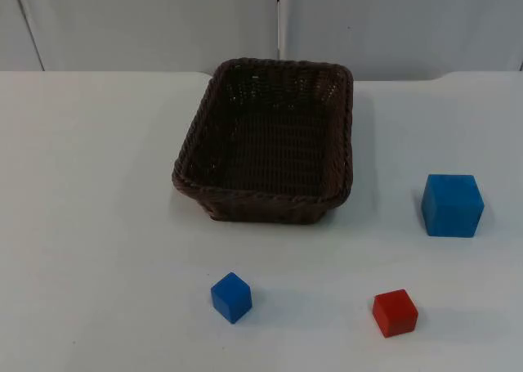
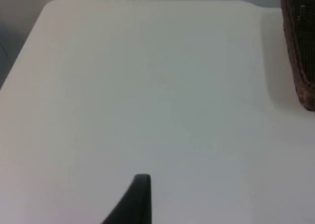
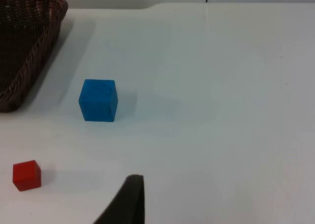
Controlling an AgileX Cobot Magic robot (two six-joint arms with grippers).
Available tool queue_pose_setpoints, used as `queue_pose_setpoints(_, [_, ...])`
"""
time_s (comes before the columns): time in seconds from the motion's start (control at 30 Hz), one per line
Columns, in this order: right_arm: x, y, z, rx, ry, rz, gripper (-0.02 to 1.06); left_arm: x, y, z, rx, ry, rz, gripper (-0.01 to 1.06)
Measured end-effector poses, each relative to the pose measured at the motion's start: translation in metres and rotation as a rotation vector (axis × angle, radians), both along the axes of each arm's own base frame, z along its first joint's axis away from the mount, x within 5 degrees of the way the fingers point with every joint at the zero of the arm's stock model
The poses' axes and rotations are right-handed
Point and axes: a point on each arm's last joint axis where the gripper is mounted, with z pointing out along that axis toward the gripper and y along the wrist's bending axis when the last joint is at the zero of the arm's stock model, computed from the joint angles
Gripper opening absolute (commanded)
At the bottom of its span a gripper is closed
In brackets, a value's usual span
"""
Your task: Pick up the basket with the left hand and place the largest block into the basket with the right hand.
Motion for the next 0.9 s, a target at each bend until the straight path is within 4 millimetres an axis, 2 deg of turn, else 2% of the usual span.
queue_pose_setpoints(0.23, [0.000,0.000,0.000,0.000,0.000,0.000,1.05,0.012,0.000,0.006,0.000,0.039,-0.013,1.05])
queue_pose_setpoints(0.37, [0.000,0.000,0.000,0.000,0.000,0.000,1.05,0.026,0.001,0.019,-0.003,-0.001,-0.011,1.05])
queue_pose_setpoints(0.6, [0.000,0.000,0.000,0.000,0.000,0.000,1.05,0.044,0.002,0.030,-0.007,-0.016,-0.007,1.05])
queue_pose_setpoints(0.9, [0.000,0.000,0.000,0.000,0.000,0.000,1.05,0.060,0.003,0.032,-0.016,-0.019,-0.011,1.05])
